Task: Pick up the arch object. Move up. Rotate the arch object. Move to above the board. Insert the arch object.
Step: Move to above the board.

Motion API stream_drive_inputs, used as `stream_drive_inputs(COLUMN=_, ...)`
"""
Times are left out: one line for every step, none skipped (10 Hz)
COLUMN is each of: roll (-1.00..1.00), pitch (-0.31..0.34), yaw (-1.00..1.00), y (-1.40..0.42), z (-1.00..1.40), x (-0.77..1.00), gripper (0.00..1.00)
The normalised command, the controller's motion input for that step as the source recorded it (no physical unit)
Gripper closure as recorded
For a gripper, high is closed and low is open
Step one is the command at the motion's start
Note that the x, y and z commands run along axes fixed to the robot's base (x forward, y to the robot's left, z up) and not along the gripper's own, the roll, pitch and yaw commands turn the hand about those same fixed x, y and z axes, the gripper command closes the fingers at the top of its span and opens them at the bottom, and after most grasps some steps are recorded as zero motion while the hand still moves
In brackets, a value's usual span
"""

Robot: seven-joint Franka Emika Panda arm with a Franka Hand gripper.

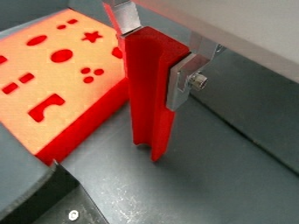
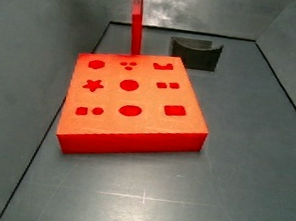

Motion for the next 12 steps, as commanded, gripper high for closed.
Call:
stream_drive_inputs(roll=0.16, pitch=-0.046, yaw=0.14, y=-0.07, z=1.0, x=-0.07, gripper=1.0)
stream_drive_inputs(roll=0.13, pitch=-0.005, yaw=0.11, y=-0.07, z=1.0, x=-0.07, gripper=1.0)
stream_drive_inputs(roll=0.11, pitch=0.027, yaw=0.07, y=-0.06, z=1.0, x=-0.07, gripper=1.0)
stream_drive_inputs(roll=0.07, pitch=0.042, yaw=0.04, y=-0.06, z=1.0, x=-0.06, gripper=1.0)
stream_drive_inputs(roll=0.05, pitch=0.053, yaw=0.03, y=-0.06, z=1.0, x=-0.06, gripper=1.0)
stream_drive_inputs(roll=0.02, pitch=0.062, yaw=0.02, y=-0.06, z=1.0, x=-0.06, gripper=1.0)
stream_drive_inputs(roll=-0.01, pitch=0.074, yaw=0.02, y=-0.06, z=1.0, x=-0.05, gripper=1.0)
stream_drive_inputs(roll=-0.03, pitch=0.079, yaw=0.02, y=-0.06, z=1.0, x=-0.05, gripper=1.0)
stream_drive_inputs(roll=-0.04, pitch=0.081, yaw=0.02, y=-0.05, z=1.0, x=-0.04, gripper=1.0)
stream_drive_inputs(roll=-0.06, pitch=0.082, yaw=0.01, y=-0.05, z=1.0, x=-0.04, gripper=1.0)
stream_drive_inputs(roll=-0.07, pitch=0.082, yaw=0.01, y=-0.05, z=1.0, x=-0.03, gripper=1.0)
stream_drive_inputs(roll=-0.08, pitch=0.079, yaw=0.01, y=-0.05, z=1.0, x=-0.03, gripper=1.0)
